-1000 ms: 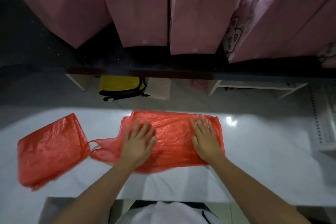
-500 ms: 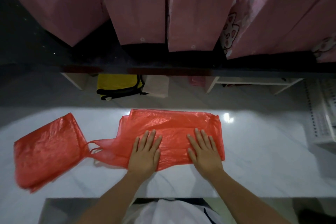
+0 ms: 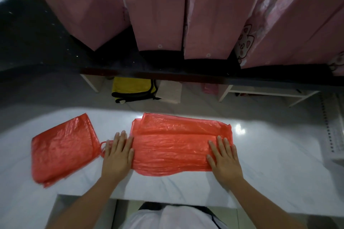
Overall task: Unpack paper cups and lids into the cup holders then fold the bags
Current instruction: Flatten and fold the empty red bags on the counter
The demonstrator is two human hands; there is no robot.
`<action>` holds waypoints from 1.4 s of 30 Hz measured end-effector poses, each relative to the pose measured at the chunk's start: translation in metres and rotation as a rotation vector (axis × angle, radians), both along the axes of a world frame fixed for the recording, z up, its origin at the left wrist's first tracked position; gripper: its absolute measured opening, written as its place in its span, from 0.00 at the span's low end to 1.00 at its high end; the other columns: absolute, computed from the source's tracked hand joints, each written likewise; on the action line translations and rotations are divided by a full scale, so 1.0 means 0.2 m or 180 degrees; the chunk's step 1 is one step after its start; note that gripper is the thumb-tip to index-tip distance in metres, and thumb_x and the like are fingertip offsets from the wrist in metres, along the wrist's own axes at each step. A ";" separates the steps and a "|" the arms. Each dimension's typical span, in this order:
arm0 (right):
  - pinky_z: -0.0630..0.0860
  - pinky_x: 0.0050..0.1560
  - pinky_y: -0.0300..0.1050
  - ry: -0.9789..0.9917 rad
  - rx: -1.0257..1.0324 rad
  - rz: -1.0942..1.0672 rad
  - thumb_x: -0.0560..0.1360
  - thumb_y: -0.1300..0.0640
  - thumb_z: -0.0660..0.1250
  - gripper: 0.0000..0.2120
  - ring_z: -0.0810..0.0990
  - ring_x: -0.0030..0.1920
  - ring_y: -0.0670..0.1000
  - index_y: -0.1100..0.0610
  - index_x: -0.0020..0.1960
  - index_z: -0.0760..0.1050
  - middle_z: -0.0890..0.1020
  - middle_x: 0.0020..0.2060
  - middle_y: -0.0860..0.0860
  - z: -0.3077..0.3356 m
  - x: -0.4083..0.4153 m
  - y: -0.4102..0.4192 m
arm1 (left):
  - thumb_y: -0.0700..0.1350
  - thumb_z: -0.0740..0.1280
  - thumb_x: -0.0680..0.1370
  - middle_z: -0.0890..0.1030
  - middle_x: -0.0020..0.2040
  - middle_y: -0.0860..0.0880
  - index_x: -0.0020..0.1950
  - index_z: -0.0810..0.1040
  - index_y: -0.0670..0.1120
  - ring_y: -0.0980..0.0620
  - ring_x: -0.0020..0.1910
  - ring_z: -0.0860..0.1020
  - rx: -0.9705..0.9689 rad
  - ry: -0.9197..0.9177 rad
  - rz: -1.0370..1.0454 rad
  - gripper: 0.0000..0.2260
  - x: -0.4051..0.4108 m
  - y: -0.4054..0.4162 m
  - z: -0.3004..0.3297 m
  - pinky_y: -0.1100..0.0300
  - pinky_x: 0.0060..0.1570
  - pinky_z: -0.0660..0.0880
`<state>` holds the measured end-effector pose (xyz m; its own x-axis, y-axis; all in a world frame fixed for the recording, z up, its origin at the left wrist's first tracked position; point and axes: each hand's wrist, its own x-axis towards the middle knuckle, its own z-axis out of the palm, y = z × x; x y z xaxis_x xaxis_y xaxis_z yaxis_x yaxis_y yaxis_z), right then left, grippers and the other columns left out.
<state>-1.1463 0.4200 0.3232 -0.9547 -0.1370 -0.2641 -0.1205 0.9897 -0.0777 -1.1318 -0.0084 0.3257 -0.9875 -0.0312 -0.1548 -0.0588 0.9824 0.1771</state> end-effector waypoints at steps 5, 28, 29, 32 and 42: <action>0.39 0.79 0.60 0.0052 -0.0135 0.0350 0.83 0.36 0.46 0.31 0.42 0.82 0.53 0.44 0.82 0.43 0.44 0.82 0.48 0.04 0.04 -0.14 | 0.56 0.54 0.85 0.41 0.83 0.41 0.83 0.48 0.44 0.42 0.81 0.39 0.1068 0.0239 0.1528 0.32 0.17 0.06 0.09 0.38 0.78 0.46; 0.36 0.78 0.54 -0.0153 -0.0186 0.0554 0.83 0.36 0.37 0.30 0.34 0.80 0.50 0.43 0.81 0.35 0.36 0.81 0.44 -0.02 0.02 -0.21 | 0.49 0.71 0.79 0.80 0.53 0.57 0.59 0.74 0.59 0.49 0.57 0.80 0.3386 0.0456 0.2950 0.12 0.07 0.28 0.22 0.51 0.60 0.77; 0.36 0.79 0.54 -0.0151 -0.0186 0.0559 0.83 0.36 0.37 0.30 0.34 0.80 0.50 0.43 0.81 0.35 0.36 0.81 0.44 -0.01 0.02 -0.21 | 0.48 0.69 0.80 0.79 0.55 0.56 0.60 0.73 0.60 0.49 0.59 0.79 0.3109 0.0494 0.2665 0.11 0.08 0.29 0.21 0.52 0.60 0.76; 0.37 0.79 0.54 -0.0159 -0.0181 0.0547 0.83 0.36 0.38 0.30 0.34 0.80 0.50 0.43 0.81 0.35 0.36 0.81 0.45 -0.01 0.02 -0.22 | 0.45 0.61 0.84 0.61 0.79 0.54 0.80 0.62 0.57 0.56 0.72 0.68 0.2283 0.0598 0.1553 0.24 0.12 0.31 0.18 0.57 0.67 0.71; 0.37 0.78 0.54 -0.0160 -0.0208 0.0532 0.84 0.37 0.40 0.30 0.34 0.81 0.50 0.43 0.81 0.35 0.36 0.81 0.45 -0.02 0.02 -0.22 | 0.47 0.61 0.82 0.54 0.82 0.47 0.82 0.55 0.44 0.45 0.81 0.56 0.0785 0.0464 -0.1134 0.30 0.22 0.27 -0.04 0.51 0.79 0.50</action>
<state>-1.1413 0.3761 0.3201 -0.9031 -0.3110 -0.2962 -0.2771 0.9489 -0.1513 -1.0876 0.0454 0.3169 -0.9420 0.3347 0.0265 0.3180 0.8643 0.3898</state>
